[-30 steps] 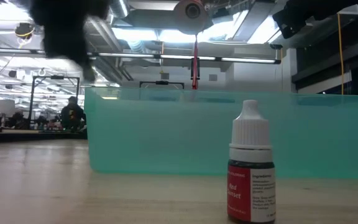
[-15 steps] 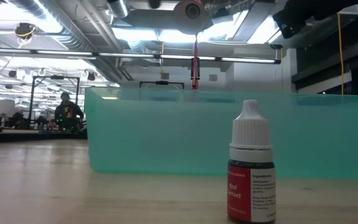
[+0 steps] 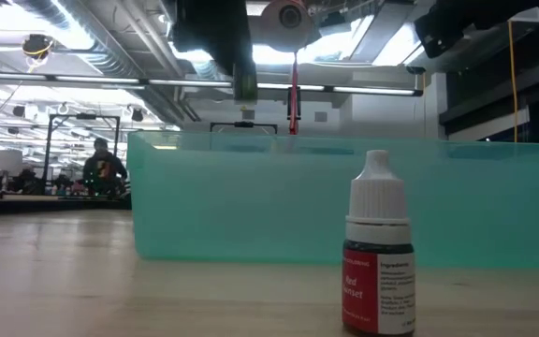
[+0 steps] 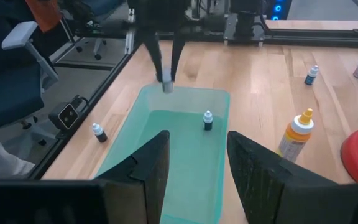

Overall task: Pick & Place food coloring
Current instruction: Put the small green food coloring bottle into the blue bin

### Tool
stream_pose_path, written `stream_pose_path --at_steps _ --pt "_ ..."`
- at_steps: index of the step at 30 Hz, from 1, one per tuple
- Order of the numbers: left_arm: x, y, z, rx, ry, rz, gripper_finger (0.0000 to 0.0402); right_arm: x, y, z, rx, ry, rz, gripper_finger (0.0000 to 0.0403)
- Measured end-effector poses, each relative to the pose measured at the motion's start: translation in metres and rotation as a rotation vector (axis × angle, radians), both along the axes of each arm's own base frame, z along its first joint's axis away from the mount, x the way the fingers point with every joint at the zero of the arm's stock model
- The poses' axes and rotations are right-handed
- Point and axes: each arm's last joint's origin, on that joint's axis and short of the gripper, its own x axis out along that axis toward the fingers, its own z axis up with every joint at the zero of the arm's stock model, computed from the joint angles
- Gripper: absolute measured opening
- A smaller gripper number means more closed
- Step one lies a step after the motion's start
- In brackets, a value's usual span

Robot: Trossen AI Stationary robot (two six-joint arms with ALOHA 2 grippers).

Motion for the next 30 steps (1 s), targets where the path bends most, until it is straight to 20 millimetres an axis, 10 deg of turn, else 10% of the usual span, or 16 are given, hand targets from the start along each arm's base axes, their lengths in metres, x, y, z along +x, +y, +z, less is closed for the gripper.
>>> stream_pose_path --at_steps 14,30 --pt "0.005 0.0 -0.071 0.022 0.127 0.093 0.0058 -0.003 0.002 -0.006 0.019 0.074 0.05 0.0163" --pt "0.006 0.017 -0.089 -0.013 0.117 0.122 0.0063 -0.004 0.002 -0.007 0.005 0.074 0.055 0.0163"
